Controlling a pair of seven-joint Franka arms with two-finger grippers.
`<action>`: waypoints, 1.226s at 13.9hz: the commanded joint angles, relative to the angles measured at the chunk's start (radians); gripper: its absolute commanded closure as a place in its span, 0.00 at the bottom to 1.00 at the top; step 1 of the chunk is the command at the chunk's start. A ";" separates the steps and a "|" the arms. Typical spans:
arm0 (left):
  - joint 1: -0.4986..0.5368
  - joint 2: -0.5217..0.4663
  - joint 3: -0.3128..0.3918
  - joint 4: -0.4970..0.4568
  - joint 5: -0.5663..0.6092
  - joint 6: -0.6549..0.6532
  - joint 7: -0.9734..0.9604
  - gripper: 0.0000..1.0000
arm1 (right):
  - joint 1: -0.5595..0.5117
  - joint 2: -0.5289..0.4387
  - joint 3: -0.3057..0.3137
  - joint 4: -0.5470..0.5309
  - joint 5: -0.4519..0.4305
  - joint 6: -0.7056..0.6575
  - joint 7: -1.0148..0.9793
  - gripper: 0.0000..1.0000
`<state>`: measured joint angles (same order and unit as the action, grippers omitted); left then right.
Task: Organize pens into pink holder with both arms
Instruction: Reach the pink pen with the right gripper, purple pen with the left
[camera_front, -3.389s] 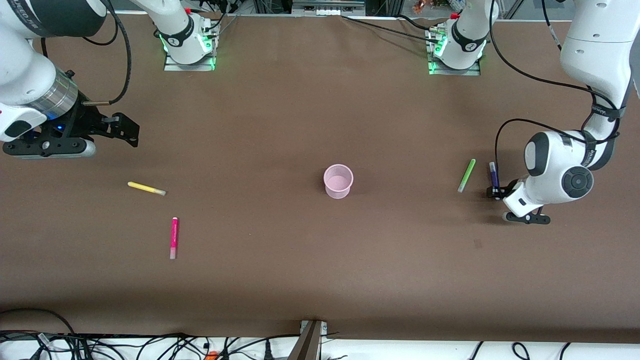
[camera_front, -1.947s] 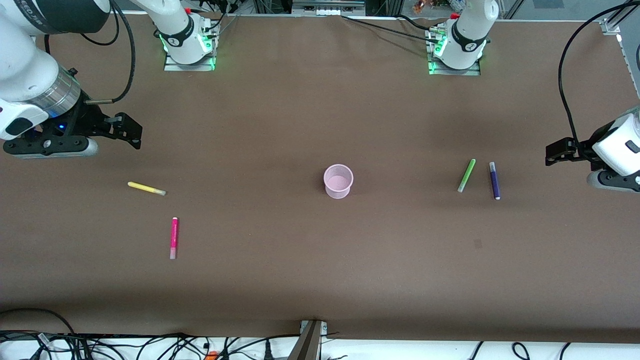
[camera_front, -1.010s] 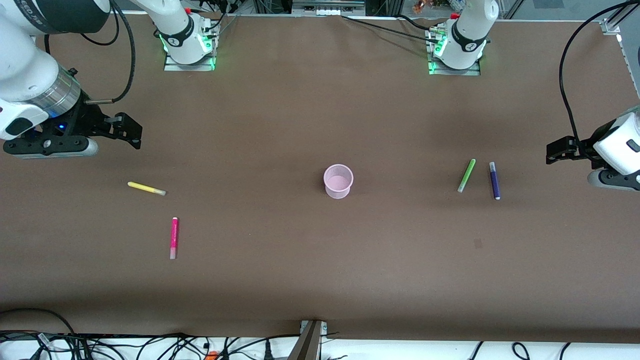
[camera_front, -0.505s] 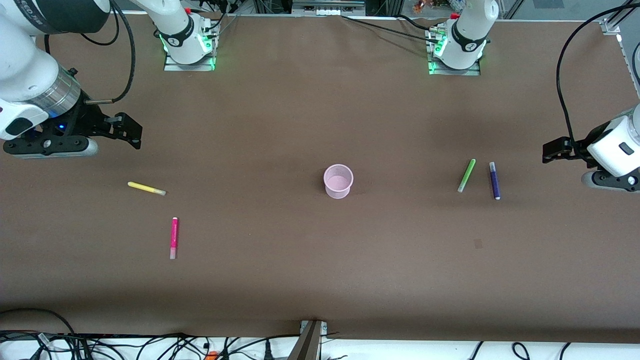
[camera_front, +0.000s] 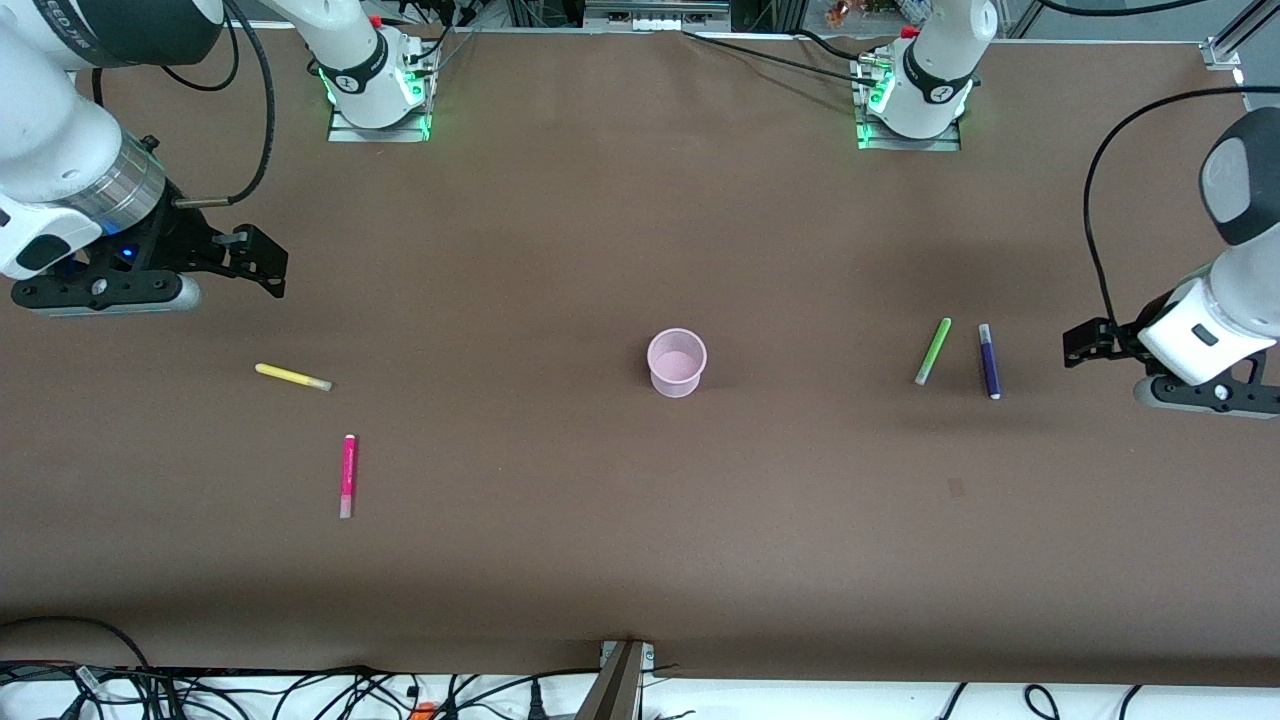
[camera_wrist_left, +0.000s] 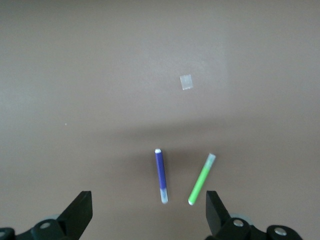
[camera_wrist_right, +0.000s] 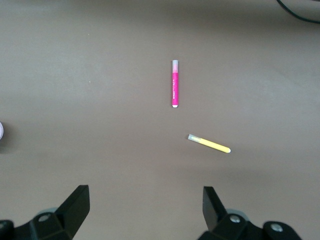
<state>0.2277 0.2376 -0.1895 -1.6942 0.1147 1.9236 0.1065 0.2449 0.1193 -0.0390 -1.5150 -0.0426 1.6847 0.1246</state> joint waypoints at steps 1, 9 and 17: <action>0.013 -0.020 -0.002 -0.137 -0.004 0.171 0.012 0.00 | 0.019 0.019 0.002 -0.002 -0.007 -0.007 0.021 0.00; 0.044 0.147 0.005 -0.272 0.000 0.377 0.025 0.00 | 0.004 0.229 -0.001 0.004 -0.020 0.062 -0.014 0.00; 0.071 0.299 0.010 -0.282 0.000 0.371 0.016 0.00 | -0.035 0.480 -0.002 0.004 0.029 0.305 -0.088 0.00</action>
<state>0.2885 0.5219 -0.1772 -1.9733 0.1150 2.2905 0.1095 0.2291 0.5446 -0.0447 -1.5320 -0.0424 1.9612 0.0812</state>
